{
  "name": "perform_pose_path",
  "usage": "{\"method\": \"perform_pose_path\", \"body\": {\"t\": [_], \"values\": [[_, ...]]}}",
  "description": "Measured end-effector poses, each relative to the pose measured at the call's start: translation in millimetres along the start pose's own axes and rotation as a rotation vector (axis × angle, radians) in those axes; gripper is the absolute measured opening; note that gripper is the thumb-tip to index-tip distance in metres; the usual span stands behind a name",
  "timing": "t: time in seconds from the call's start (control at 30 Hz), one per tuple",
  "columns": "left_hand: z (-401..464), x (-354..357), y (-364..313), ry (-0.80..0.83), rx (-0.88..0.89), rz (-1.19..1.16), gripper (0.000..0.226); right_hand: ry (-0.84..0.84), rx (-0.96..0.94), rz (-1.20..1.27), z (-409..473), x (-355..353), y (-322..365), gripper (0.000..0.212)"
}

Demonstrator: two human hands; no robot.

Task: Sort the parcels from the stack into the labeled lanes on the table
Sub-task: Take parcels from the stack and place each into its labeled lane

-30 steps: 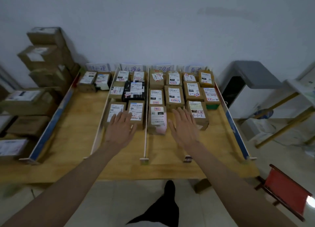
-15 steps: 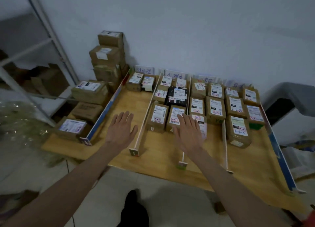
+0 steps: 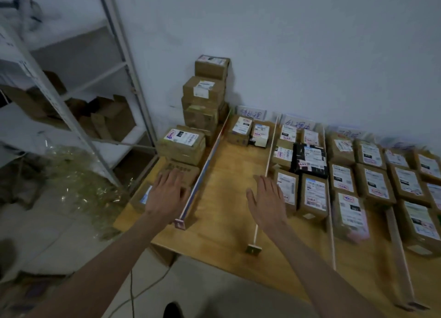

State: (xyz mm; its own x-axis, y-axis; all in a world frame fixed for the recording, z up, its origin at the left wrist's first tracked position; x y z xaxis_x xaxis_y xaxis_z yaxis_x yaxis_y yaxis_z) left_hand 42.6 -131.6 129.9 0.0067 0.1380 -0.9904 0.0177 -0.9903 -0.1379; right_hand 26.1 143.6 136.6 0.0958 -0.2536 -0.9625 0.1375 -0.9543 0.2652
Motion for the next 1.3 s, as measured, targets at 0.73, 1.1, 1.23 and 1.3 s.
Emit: {"method": "perform_pose_path", "body": {"t": [0.73,1.1,1.23,1.3], "values": [[188.3,10.1,160.1,0.119,-0.039,-0.113,0.055,0.074,0.126,0.248,195.9,66.9,140.9,0.053],[277.2,40.0,165.4,0.328,-0.194,-0.346,0.057,0.289,0.283,0.548,280.7,111.9,161.6,0.056],[277.3,48.7,161.3,0.320,-0.159,-0.421,0.045,0.296,0.308,0.596,285.8,118.8,167.9,0.054],[271.3,48.6,159.9,0.290,-0.161,-0.427,0.041,0.273,0.306,0.607,285.3,117.3,169.9,0.051]]}}
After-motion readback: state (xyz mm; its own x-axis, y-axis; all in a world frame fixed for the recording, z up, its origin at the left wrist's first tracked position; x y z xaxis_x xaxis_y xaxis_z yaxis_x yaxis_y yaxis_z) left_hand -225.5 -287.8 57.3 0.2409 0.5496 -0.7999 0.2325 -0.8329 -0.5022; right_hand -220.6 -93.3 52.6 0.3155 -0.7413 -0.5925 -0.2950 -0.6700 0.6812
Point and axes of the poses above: each hand's wrist, its own z-axis towards the middle knuckle, its own x-axis out of the palm, y = z × x, the point moved 2 cm from there along z, towards the middle knuckle, and after that the axes turned 6 degrees about y, right-handed, at the moved point
